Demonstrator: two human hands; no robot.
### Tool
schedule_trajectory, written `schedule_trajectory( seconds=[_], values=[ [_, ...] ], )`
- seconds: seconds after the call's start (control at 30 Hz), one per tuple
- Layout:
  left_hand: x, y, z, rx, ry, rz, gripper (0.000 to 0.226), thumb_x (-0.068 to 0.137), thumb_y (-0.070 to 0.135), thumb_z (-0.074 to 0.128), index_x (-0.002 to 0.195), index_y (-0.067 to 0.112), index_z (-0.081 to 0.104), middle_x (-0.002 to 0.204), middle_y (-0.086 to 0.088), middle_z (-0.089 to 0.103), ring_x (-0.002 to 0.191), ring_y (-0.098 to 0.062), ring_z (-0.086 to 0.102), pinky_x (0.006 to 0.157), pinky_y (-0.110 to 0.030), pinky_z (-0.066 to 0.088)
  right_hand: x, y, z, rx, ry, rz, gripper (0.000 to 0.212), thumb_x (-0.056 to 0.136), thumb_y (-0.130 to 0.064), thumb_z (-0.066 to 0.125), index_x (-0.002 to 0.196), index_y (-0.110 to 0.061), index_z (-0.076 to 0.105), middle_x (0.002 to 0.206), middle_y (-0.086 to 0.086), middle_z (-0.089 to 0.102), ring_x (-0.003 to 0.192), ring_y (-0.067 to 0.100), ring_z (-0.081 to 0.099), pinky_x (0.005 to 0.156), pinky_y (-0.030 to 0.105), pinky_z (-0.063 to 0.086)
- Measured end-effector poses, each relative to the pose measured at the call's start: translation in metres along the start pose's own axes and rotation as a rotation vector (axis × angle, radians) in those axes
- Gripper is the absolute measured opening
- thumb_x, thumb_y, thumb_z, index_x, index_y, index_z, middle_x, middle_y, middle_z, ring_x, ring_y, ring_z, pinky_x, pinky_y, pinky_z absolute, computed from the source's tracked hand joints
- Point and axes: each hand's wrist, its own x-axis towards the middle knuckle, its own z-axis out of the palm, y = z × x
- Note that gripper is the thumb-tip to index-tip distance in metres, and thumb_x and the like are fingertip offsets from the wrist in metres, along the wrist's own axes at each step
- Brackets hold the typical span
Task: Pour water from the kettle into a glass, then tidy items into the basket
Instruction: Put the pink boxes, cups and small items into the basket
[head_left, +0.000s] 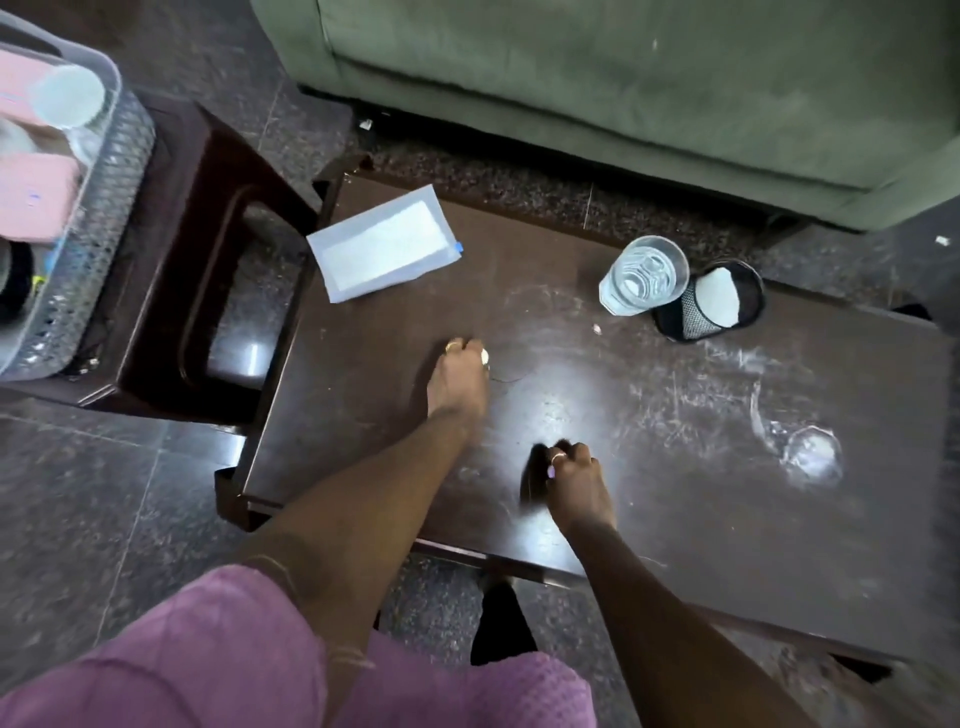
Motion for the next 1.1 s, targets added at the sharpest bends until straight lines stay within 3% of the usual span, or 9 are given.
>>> schedule_trajectory(
  seconds=[0.2, 0.33, 0.47, 0.57, 0.63, 0.73, 0.9, 0.97, 1.1],
  values=[
    [-0.002, -0.015, -0.006, -0.132, 0.029, -0.057, 0.028, 0.091, 0.011, 0.05, 0.118, 0.013, 0.056, 0.115, -0.019, 0.06, 0.102, -0.039, 0.059, 0.086, -0.042, 0.048, 0.012, -0.027, -0.014, 0.132, 0.083, -0.018, 0.022, 0.095, -0.016, 0.047, 0.1, -0.003, 0.064, 0.106, 0.02, 0.06, 0.096, 0.035, 0.059, 0.078, 0.034, 0.045],
    [0.0, -0.032, -0.025, -0.285, 0.086, -0.08, 0.026, 0.092, 0.016, 0.052, 0.117, 0.012, 0.057, 0.11, -0.019, 0.065, 0.1, -0.035, 0.061, 0.083, -0.035, 0.047, 0.025, -0.08, -0.029, 0.257, 0.139, -0.083, 0.019, 0.091, -0.014, 0.055, 0.089, 0.0, 0.068, 0.097, 0.022, 0.066, 0.088, 0.036, 0.062, 0.074, 0.036, 0.045],
    [0.007, -0.052, -0.068, -0.439, 0.285, -0.082, 0.022, 0.09, 0.021, 0.057, 0.109, 0.01, 0.062, 0.102, -0.014, 0.07, 0.095, -0.031, 0.064, 0.082, -0.033, 0.047, 0.036, -0.154, -0.046, 0.252, 0.242, -0.279, 0.018, 0.089, -0.001, 0.052, 0.094, 0.002, 0.069, 0.1, 0.026, 0.064, 0.087, 0.041, 0.062, 0.077, 0.041, 0.045],
    [0.014, -0.074, -0.112, -0.511, 0.467, -0.114, 0.023, 0.089, 0.026, 0.059, 0.105, 0.009, 0.063, 0.097, -0.015, 0.071, 0.09, -0.03, 0.066, 0.08, -0.036, 0.048, 0.041, -0.217, -0.057, 0.292, 0.286, -0.391, 0.026, 0.087, 0.005, 0.046, 0.105, 0.004, 0.065, 0.111, 0.022, 0.06, 0.094, 0.039, 0.06, 0.082, 0.033, 0.042],
    [0.018, -0.092, -0.143, -0.545, 0.602, -0.14, 0.023, 0.089, 0.026, 0.059, 0.104, 0.01, 0.063, 0.096, -0.014, 0.072, 0.088, -0.029, 0.066, 0.076, -0.028, 0.043, 0.044, -0.26, -0.063, 0.321, 0.282, -0.457, 0.028, 0.087, 0.002, 0.046, 0.109, 0.003, 0.063, 0.116, 0.021, 0.059, 0.1, 0.037, 0.059, 0.086, 0.028, 0.039],
    [0.021, -0.122, -0.193, -0.613, 0.811, -0.162, 0.021, 0.086, 0.024, 0.061, 0.103, 0.013, 0.066, 0.096, -0.008, 0.072, 0.087, -0.022, 0.066, 0.073, -0.014, 0.038, 0.041, -0.323, -0.071, 0.395, 0.296, -0.533, 0.033, 0.089, -0.003, 0.047, 0.119, -0.005, 0.061, 0.118, 0.018, 0.061, 0.107, 0.035, 0.057, 0.092, 0.031, 0.039],
    [0.023, -0.174, -0.253, -0.489, 1.045, -0.209, 0.03, 0.085, 0.021, 0.062, 0.111, 0.005, 0.065, 0.106, -0.014, 0.069, 0.093, -0.029, 0.066, 0.083, -0.028, 0.044, 0.031, -0.406, -0.078, 0.568, 0.308, -0.612, 0.016, 0.085, -0.008, 0.06, 0.099, -0.009, 0.067, 0.095, 0.014, 0.072, 0.091, 0.03, 0.065, 0.077, 0.026, 0.042],
    [0.022, -0.194, -0.263, -0.431, 1.042, -0.247, 0.032, 0.086, 0.015, 0.059, 0.117, 0.006, 0.062, 0.114, -0.015, 0.066, 0.098, -0.029, 0.064, 0.086, -0.026, 0.042, 0.029, -0.43, -0.077, 0.609, 0.304, -0.66, 0.016, 0.082, -0.008, 0.064, 0.097, -0.006, 0.068, 0.093, 0.014, 0.072, 0.088, 0.027, 0.065, 0.074, 0.021, 0.04],
    [0.018, -0.227, -0.265, -0.247, 0.903, -0.412, 0.033, 0.09, 0.009, 0.048, 0.122, 0.01, 0.057, 0.121, -0.014, 0.063, 0.106, -0.033, 0.059, 0.085, -0.031, 0.038, 0.027, -0.464, -0.062, 0.517, 0.255, -0.742, 0.025, 0.082, -0.009, 0.061, 0.106, -0.003, 0.067, 0.103, 0.017, 0.067, 0.096, 0.03, 0.063, 0.085, 0.03, 0.042]
  ],
)
